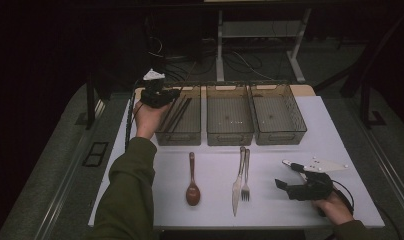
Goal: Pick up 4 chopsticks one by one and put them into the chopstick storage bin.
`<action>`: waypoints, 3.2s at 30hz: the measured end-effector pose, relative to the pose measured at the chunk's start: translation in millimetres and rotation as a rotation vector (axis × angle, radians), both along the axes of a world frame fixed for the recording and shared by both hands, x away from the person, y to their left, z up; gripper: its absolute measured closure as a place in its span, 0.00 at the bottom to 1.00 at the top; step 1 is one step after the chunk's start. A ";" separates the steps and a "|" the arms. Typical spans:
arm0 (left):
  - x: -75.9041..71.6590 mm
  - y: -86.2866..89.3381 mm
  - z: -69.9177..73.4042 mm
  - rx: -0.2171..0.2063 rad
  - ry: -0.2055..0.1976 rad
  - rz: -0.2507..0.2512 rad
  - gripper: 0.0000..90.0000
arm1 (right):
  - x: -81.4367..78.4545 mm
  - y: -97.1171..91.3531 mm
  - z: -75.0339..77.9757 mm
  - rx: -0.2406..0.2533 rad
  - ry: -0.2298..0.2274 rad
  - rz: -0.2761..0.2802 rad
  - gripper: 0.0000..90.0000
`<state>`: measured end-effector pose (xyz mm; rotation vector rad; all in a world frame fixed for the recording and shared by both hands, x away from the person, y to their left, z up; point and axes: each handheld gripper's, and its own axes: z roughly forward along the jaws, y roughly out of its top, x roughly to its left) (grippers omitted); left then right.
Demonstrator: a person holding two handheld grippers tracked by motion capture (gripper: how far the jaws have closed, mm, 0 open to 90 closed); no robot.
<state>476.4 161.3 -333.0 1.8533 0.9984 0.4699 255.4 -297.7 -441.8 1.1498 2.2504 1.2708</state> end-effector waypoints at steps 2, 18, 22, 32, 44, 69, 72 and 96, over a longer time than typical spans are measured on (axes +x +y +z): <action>3.2 0.4 -4.4 0.004 0.003 0.005 0.94 | 0.0 0.0 -0.1 -0.001 0.001 0.001 0.16; 14.9 -9.2 -35.2 0.144 0.092 0.048 0.94 | 0.0 -0.6 -0.2 0.004 0.004 0.004 0.16; 15.7 -7.2 -41.9 0.167 0.119 0.046 0.94 | 0.1 -0.5 -0.5 0.002 0.003 0.005 0.16; 17.7 -3.3 -51.1 0.213 0.173 0.073 0.91 | 0.3 -0.4 -0.6 0.002 0.006 0.003 0.16; 14.5 -3.4 -42.8 0.188 0.142 0.059 0.70 | 0.5 -0.6 -0.8 0.001 0.007 0.001 0.16; -45.1 -9.8 -20.6 0.075 0.101 -0.059 0.47 | 0.0 -1.7 -0.6 -0.013 0.004 0.004 0.16; -58.7 -13.8 -20.7 0.069 0.093 -0.091 0.47 | -1.0 -2.5 -0.1 -0.008 0.004 -0.006 0.16; -128.3 -49.8 -49.9 0.135 0.159 -0.271 0.99 | -0.8 1.2 1.0 -0.002 -0.003 0.012 0.16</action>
